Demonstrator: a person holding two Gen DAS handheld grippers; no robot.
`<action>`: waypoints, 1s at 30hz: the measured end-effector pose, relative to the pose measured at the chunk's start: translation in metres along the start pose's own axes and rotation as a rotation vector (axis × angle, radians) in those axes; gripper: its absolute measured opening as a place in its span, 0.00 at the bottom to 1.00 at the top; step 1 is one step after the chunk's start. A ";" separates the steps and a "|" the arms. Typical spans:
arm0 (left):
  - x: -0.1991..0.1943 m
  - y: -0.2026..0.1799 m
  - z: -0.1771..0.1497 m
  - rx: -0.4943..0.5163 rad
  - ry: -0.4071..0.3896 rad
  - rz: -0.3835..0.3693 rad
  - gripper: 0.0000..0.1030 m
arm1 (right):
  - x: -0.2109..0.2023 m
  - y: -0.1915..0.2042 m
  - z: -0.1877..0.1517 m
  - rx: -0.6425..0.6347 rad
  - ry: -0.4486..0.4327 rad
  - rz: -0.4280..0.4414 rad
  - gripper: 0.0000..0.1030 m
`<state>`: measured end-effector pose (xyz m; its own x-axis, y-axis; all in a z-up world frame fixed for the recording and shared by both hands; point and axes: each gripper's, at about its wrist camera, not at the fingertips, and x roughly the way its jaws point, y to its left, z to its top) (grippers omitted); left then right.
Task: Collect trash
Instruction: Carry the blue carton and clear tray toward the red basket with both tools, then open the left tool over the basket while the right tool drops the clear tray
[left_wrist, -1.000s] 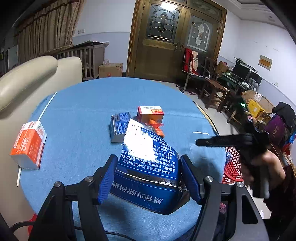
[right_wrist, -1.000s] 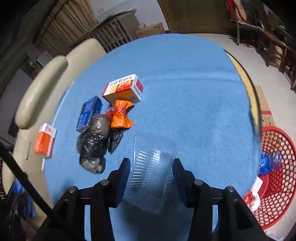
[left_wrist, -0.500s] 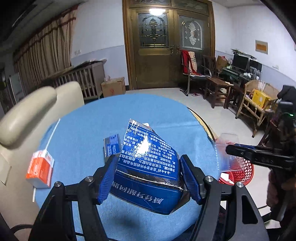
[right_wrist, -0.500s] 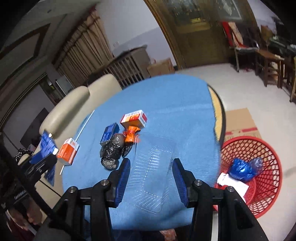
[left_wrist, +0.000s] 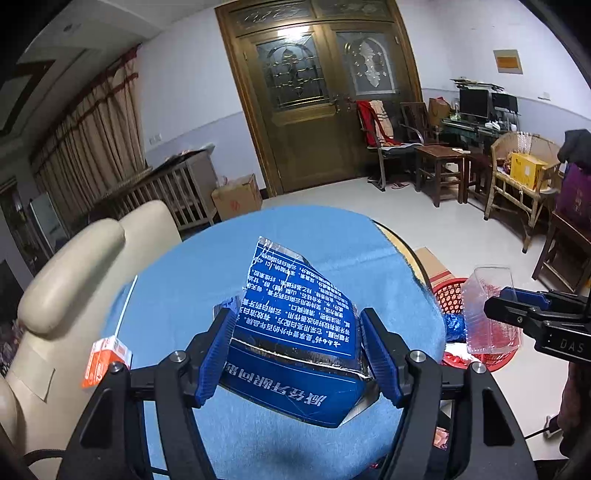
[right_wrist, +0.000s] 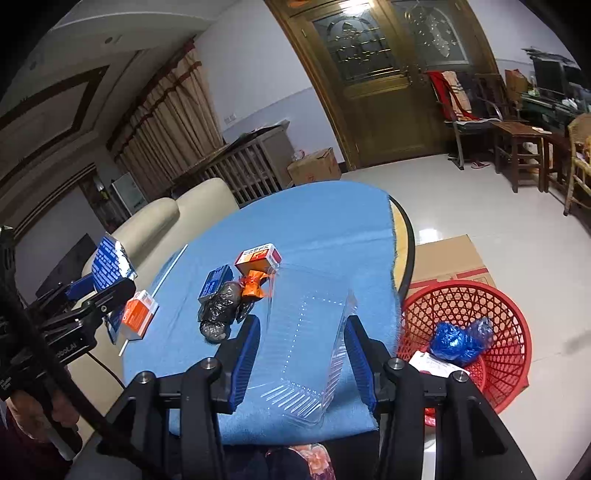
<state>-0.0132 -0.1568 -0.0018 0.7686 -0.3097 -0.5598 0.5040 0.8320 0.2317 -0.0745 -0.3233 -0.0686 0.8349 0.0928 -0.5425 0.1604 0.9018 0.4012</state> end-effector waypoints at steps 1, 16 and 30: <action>-0.001 -0.003 0.002 0.009 -0.004 0.001 0.68 | -0.001 -0.001 -0.001 0.002 -0.002 0.001 0.48; 0.010 -0.044 0.020 0.104 -0.016 -0.022 0.68 | -0.019 -0.039 -0.011 0.081 -0.046 -0.029 0.49; 0.019 -0.068 0.026 0.147 -0.007 -0.044 0.68 | -0.031 -0.068 -0.012 0.142 -0.068 -0.064 0.50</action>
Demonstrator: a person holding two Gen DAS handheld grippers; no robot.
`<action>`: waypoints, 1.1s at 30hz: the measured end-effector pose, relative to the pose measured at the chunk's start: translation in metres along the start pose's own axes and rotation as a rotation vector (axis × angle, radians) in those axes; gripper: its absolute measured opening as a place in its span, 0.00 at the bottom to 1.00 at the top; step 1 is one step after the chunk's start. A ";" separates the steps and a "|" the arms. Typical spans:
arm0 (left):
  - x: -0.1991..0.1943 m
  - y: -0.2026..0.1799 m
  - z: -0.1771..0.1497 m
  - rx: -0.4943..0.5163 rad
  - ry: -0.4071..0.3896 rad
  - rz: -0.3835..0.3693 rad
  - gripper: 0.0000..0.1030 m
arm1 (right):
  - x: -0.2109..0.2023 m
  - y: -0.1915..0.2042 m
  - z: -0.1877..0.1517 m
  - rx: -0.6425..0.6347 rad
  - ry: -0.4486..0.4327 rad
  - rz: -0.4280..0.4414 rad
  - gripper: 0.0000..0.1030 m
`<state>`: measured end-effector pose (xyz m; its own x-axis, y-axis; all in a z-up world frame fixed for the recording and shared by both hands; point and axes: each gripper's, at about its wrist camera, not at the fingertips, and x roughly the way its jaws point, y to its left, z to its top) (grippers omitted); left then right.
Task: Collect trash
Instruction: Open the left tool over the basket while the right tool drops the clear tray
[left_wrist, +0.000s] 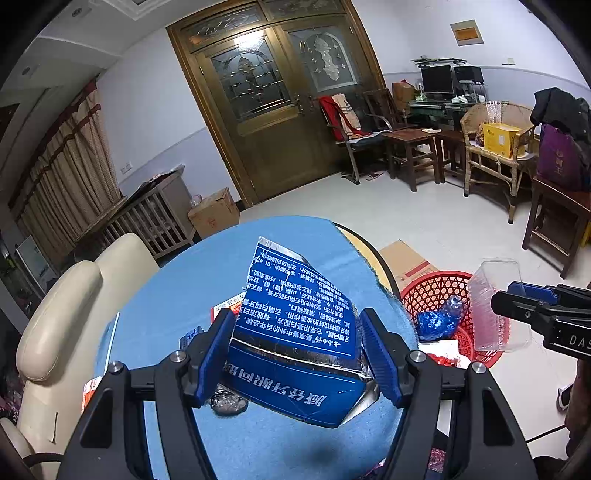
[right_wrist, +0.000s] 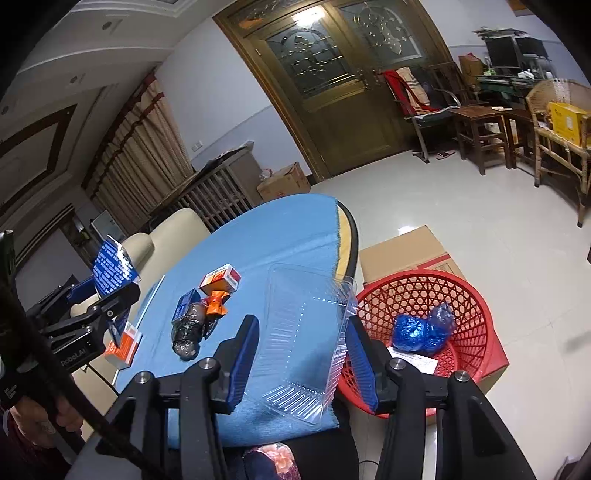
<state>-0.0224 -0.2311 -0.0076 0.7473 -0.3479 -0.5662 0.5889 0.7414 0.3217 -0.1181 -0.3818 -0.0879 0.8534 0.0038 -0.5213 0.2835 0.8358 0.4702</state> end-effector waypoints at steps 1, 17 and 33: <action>0.001 -0.001 0.001 0.002 0.001 -0.003 0.68 | 0.000 -0.002 0.000 0.005 -0.001 -0.003 0.50; 0.017 -0.032 0.015 0.052 0.016 -0.120 0.68 | -0.005 -0.045 -0.001 0.107 -0.029 -0.068 0.51; 0.072 -0.091 0.032 0.052 0.094 -0.440 0.70 | 0.011 -0.125 -0.012 0.346 -0.019 -0.137 0.58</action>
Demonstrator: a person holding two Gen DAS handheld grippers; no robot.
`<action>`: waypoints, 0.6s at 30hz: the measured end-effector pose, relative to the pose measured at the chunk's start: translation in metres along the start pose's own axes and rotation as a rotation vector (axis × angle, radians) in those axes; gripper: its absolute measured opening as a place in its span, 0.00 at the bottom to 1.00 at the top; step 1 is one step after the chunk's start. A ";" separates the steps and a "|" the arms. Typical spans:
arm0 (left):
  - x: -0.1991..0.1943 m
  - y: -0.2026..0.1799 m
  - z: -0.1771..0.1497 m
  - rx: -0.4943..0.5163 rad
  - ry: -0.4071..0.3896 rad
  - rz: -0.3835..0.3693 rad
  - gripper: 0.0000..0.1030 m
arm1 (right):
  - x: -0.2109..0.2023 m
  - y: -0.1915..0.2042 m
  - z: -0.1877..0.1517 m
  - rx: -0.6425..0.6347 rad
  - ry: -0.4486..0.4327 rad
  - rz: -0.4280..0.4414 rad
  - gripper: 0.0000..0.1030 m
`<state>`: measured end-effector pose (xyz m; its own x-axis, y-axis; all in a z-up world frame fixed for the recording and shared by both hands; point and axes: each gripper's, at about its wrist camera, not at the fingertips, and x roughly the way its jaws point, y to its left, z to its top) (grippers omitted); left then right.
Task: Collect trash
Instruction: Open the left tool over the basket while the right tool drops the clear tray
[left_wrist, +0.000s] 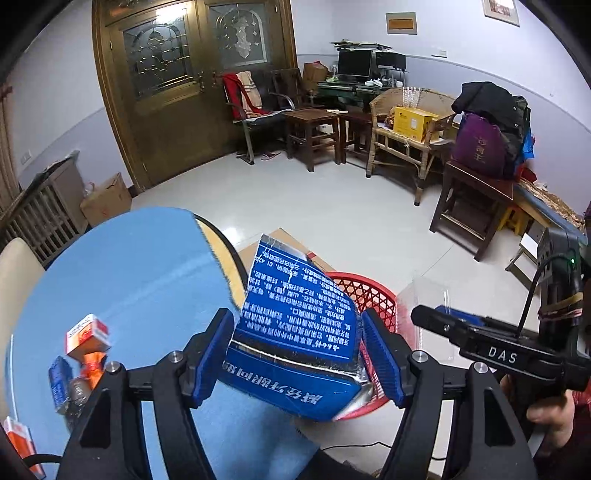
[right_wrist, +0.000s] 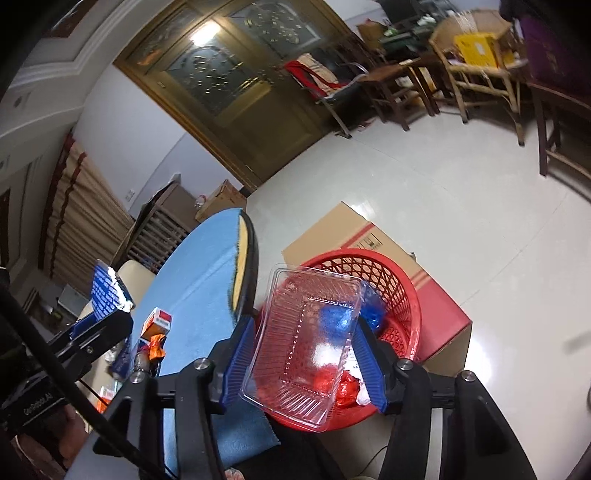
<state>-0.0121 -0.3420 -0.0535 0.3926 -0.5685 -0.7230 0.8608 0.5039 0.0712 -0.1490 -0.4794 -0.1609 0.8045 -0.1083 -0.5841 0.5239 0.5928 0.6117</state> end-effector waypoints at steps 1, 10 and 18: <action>0.003 0.000 -0.001 -0.005 0.007 -0.003 0.70 | 0.002 -0.002 0.000 0.013 0.005 0.003 0.58; 0.014 0.011 -0.007 -0.053 0.043 -0.044 0.70 | 0.019 -0.019 -0.003 0.118 0.066 0.044 0.69; -0.015 0.032 -0.047 -0.048 0.038 0.005 0.70 | 0.004 -0.006 -0.002 0.058 0.036 0.061 0.69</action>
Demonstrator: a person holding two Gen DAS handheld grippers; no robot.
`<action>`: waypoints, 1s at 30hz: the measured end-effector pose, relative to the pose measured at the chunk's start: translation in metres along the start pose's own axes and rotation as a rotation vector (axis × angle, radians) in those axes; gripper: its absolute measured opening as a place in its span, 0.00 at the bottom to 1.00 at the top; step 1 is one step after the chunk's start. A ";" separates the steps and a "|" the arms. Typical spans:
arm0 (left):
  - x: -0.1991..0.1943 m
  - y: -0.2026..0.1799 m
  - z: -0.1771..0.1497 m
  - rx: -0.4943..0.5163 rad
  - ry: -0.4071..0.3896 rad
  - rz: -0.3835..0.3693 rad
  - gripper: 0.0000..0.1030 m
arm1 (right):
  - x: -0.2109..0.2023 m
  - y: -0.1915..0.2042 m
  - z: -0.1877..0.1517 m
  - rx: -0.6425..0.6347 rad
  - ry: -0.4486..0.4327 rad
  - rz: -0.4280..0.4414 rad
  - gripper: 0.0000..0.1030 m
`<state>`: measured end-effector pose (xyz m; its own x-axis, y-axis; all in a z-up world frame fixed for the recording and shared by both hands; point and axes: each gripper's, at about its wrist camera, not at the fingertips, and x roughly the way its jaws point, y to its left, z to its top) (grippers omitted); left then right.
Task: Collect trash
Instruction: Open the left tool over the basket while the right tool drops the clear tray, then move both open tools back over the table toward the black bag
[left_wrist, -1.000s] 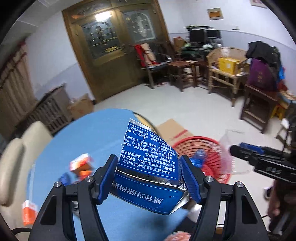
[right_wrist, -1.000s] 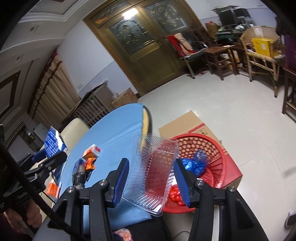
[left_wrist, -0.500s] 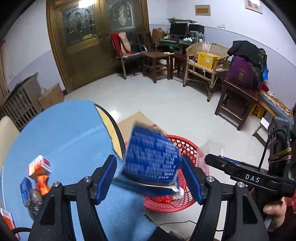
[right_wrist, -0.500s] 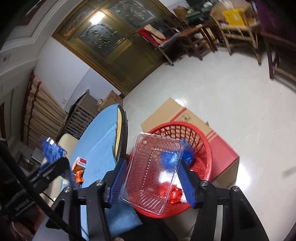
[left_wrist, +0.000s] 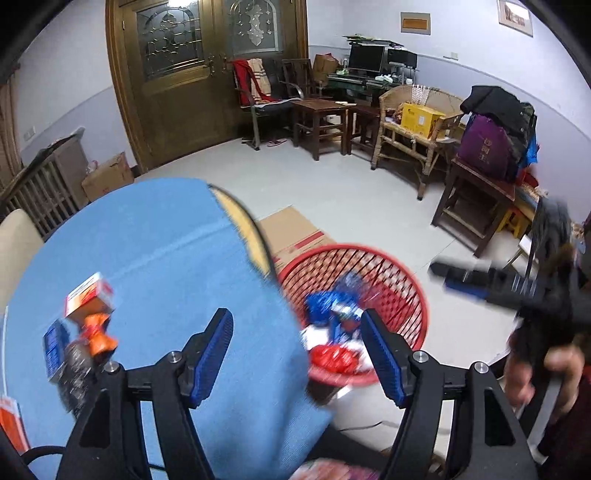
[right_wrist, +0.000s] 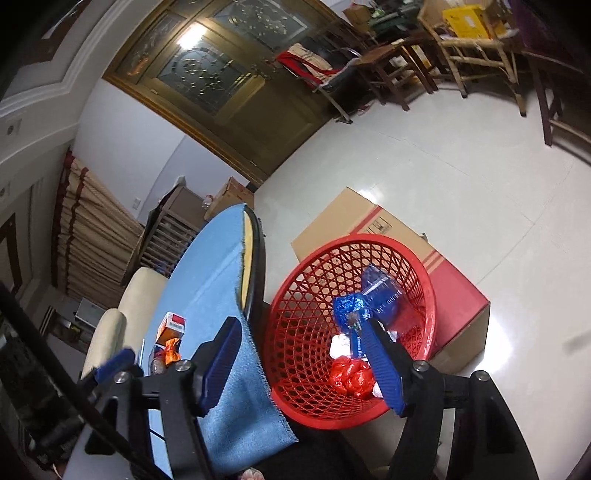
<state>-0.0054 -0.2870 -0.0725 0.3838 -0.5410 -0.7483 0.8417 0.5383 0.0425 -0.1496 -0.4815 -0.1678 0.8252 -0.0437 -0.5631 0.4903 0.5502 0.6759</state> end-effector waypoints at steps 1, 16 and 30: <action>-0.004 0.006 -0.011 -0.002 0.004 0.018 0.70 | -0.001 0.002 0.000 -0.006 0.001 0.004 0.69; -0.099 0.140 -0.142 -0.371 -0.029 0.421 0.70 | 0.028 0.073 -0.043 -0.162 0.136 0.052 0.69; -0.140 0.162 -0.189 -0.482 -0.048 0.474 0.70 | 0.034 0.160 -0.089 -0.367 0.175 0.106 0.69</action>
<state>0.0052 -0.0018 -0.0857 0.6956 -0.1980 -0.6906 0.3192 0.9464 0.0503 -0.0680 -0.3205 -0.1208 0.7899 0.1542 -0.5936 0.2471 0.8058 0.5382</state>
